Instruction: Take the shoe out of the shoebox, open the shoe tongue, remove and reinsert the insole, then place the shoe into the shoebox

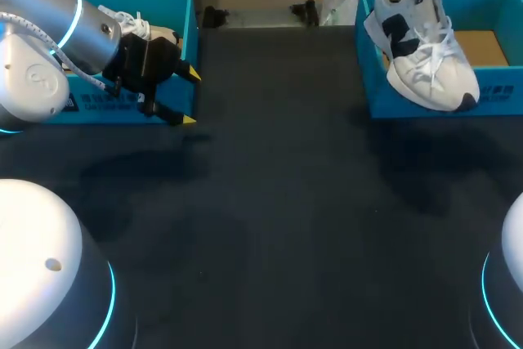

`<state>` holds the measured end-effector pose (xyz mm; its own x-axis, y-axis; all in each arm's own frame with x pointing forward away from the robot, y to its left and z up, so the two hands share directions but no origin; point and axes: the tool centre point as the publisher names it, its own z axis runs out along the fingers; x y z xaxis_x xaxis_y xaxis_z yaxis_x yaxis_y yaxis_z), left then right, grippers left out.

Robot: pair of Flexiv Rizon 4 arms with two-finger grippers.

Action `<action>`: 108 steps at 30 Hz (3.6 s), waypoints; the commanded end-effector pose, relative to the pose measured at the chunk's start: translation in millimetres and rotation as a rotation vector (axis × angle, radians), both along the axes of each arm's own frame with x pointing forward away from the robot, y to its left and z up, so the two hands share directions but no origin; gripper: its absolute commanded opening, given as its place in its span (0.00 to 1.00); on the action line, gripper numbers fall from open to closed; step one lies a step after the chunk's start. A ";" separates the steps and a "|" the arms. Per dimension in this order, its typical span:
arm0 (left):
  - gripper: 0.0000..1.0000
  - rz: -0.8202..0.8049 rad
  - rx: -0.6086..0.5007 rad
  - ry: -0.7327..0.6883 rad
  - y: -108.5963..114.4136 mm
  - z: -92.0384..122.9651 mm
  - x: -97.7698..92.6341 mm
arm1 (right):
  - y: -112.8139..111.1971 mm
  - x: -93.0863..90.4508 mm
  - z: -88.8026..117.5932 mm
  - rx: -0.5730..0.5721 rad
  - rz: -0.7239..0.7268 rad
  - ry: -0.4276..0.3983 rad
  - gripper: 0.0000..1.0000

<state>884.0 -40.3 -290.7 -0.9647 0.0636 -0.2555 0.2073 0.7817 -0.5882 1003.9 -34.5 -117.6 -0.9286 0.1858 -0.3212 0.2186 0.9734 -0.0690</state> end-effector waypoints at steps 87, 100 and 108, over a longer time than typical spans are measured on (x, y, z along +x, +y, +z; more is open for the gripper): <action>1.00 0.000 0.004 0.001 -0.6 0.1 0.5 | -330.7 29.2 -15.4 -0.027 -1.448 -0.190 0.00; 1.00 0.000 0.004 0.001 -0.6 0.1 0.5 | -330.7 29.2 -15.4 -0.027 -1.448 -0.190 0.00; 1.00 0.000 0.004 0.001 -0.6 0.1 0.5 | -330.7 29.2 -15.4 -0.027 -1.448 -0.190 0.00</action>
